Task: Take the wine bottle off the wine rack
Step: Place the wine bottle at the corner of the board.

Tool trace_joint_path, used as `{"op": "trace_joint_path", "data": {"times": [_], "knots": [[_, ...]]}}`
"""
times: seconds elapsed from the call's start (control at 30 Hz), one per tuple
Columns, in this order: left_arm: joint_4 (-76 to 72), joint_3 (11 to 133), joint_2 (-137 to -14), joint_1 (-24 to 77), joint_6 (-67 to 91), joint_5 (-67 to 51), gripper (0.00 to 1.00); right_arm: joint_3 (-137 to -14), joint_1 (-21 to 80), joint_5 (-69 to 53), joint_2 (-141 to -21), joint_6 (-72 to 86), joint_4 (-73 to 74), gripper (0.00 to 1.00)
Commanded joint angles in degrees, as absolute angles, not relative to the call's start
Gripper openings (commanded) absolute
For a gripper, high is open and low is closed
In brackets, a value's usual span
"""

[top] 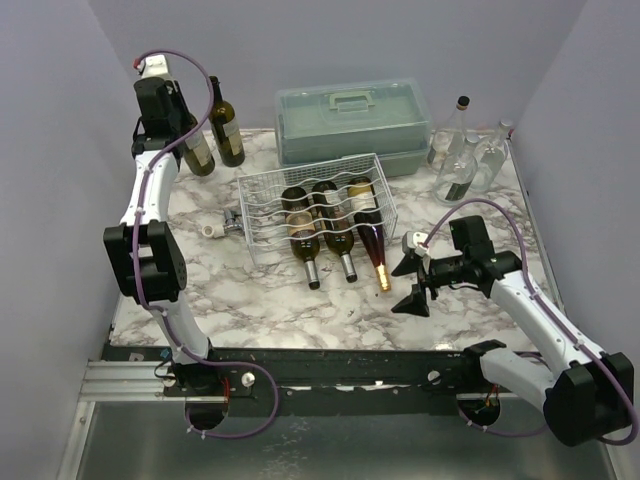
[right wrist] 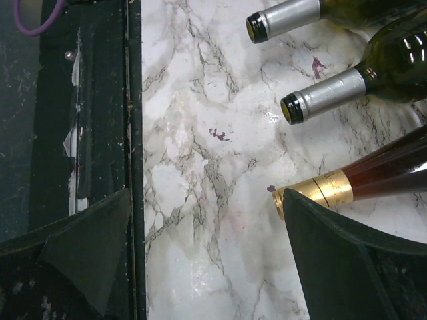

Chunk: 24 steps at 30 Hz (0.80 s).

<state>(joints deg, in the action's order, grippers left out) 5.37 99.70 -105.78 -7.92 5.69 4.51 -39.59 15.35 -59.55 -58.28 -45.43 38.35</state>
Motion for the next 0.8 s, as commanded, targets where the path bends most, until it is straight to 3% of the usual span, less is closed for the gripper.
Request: {"op": "trace_joint_path", "data": {"times": [0.0,0.5,0.77], "knots": [[-2.20,104.97,-106.87,-8.44,3.94,5.80,0.00,-41.14,15.04,-58.54,-59.19,-46.67,39.69,0.99],[-2.20,107.92,-112.82,-8.59,3.06,6.06,0.00,-41.51,14.87,-58.05,-60.87,-47.09,40.07,0.99],[-1.89,108.11,-114.50,-8.56,3.22,5.80,0.06,-41.58,14.83,-58.00,-61.48,-47.20,40.16,0.99]]}}
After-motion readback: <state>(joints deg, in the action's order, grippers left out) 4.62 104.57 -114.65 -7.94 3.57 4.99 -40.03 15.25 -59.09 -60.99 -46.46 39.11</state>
